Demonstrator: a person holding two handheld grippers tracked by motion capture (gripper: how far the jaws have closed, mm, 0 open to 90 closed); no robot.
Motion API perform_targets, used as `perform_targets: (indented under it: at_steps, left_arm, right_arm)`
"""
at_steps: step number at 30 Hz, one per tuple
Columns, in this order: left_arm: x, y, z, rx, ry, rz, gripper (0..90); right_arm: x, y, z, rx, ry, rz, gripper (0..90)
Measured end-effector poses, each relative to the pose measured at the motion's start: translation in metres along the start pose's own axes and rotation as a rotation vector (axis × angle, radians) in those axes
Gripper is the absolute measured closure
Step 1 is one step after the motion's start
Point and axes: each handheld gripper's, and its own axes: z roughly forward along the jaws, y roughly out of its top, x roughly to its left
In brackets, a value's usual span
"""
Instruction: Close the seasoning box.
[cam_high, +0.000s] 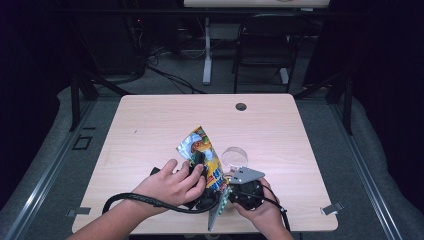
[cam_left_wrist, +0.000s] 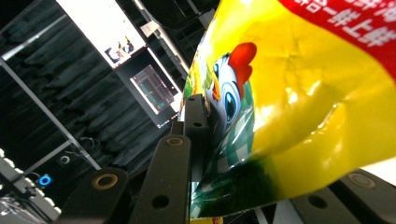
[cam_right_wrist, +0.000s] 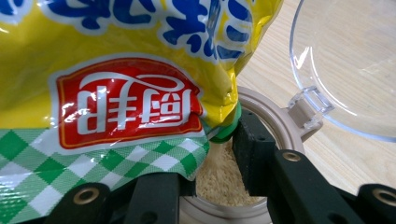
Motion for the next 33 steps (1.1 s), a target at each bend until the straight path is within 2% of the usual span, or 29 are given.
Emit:
perform_targets:
  at_steps: [1,2,7,9,10,12,15,16,17,20,21,22,24,29,30,32,33]
  left_arm:
    - [-0.001,-0.001,0.001,-0.012,-0.004,-0.018,81.9]
    - [-0.001,-0.001,0.001,-0.008,-0.005,-0.010,82.1]
    - [-0.004,-0.004,0.002,-0.008,-0.037,-0.048,83.0]
    - [-0.005,-0.005,0.002,0.008,-0.047,-0.036,83.6]
    - [-0.007,-0.006,0.003,-0.009,-0.046,-0.061,83.7]
    - [-0.007,-0.007,0.003,0.004,-0.058,-0.049,83.8]
    - [-0.009,-0.008,0.003,-0.001,-0.051,-0.067,83.9]
    - [-0.009,-0.008,0.003,0.003,-0.056,-0.061,84.0]
    - [-0.010,-0.008,0.004,0.002,-0.067,-0.073,84.0]
    - [-0.011,-0.009,0.005,-0.008,-0.059,-0.087,84.1]
    - [-0.013,-0.009,0.006,-0.008,-0.068,-0.113,84.1]
    - [-0.013,-0.010,0.006,-0.011,-0.065,-0.112,84.0]
    - [-0.015,-0.011,0.007,-0.013,-0.078,-0.143,84.0]
    - [-0.018,-0.012,0.009,-0.015,-0.086,-0.150,84.2]
    - [-0.020,-0.013,0.009,-0.017,-0.095,-0.167,84.2]
    - [-0.021,-0.014,0.009,-0.019,-0.092,-0.166,84.3]
    - [-0.022,-0.014,0.010,-0.022,-0.097,-0.180,84.4]
  right_arm:
    - [0.000,0.000,0.000,0.000,0.001,0.001,71.2]
    - [0.000,0.000,0.000,0.000,0.000,0.001,71.2]
    - [0.000,0.000,0.000,0.004,-0.002,0.000,71.2]
    - [0.000,0.000,0.000,0.009,-0.005,-0.002,71.2]
    - [0.000,0.000,0.000,0.008,-0.006,-0.002,71.2]
    - [0.000,0.001,-0.001,0.013,-0.009,-0.007,71.2]
    - [0.001,0.001,-0.001,0.011,-0.008,-0.009,71.2]
    - [0.001,0.001,-0.001,0.008,-0.009,-0.007,71.2]
    - [0.001,0.001,-0.001,0.011,-0.010,-0.009,71.2]
    - [0.000,0.001,-0.001,0.014,-0.013,-0.008,71.2]
    - [0.000,0.001,-0.001,0.014,-0.013,-0.007,71.2]
    - [0.000,0.001,-0.001,0.011,-0.014,-0.007,71.2]
    - [0.000,0.000,-0.001,0.007,-0.015,-0.004,71.2]
    - [0.000,0.001,-0.001,0.012,-0.015,-0.006,71.2]
    - [0.000,0.001,-0.001,0.012,-0.016,-0.006,71.2]
    - [0.000,0.001,-0.001,0.014,-0.014,-0.008,71.2]
    - [0.000,0.001,-0.001,0.014,-0.016,-0.008,71.3]
